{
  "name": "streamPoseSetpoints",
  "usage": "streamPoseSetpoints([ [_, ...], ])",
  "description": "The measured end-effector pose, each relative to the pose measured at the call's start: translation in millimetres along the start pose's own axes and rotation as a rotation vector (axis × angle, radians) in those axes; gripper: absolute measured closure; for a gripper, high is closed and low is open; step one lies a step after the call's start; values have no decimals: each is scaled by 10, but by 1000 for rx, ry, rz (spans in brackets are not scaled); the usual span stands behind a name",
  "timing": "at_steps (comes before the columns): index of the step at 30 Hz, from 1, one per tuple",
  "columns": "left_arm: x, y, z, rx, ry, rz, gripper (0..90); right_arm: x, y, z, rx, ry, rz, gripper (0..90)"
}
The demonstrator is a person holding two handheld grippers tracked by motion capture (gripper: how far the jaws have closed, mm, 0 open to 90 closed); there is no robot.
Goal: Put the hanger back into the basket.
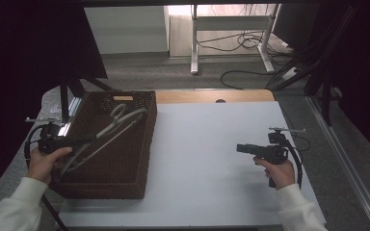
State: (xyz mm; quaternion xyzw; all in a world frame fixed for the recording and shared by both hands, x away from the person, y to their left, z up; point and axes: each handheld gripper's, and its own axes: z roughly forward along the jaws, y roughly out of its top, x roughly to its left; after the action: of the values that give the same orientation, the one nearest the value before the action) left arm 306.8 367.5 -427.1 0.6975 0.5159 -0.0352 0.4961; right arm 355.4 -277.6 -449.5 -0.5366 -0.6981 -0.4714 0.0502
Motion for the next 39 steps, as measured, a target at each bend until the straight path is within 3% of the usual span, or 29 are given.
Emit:
streamPoseSetpoints([
  [3, -11, -8, 1, 20, 33, 4, 431, -1, -4, -1, 2, 0, -3, 405],
  [6, -74, -22, -23, 10, 50, 40, 356, -6, -7, 9, 4, 1, -2, 404],
  [13, -234, -50, -51, -14, 74, 105, 337, -2, -7, 36, 13, 8, -2, 395],
  [17, -334, -60, -25, -8, 61, 134, 340, -25, 5, 56, 16, 8, 0, 394],
  [25, -635, -91, 96, 0, 67, 205, 317, -36, 18, 125, 39, 15, -24, 387],
  [31, -879, -107, 173, -6, 84, 216, 306, -22, 31, 134, 54, 25, -80, 362],
  [39, -1183, -199, 459, 12, 102, 230, 298, 63, -13, 66, 57, 38, -164, 315],
])
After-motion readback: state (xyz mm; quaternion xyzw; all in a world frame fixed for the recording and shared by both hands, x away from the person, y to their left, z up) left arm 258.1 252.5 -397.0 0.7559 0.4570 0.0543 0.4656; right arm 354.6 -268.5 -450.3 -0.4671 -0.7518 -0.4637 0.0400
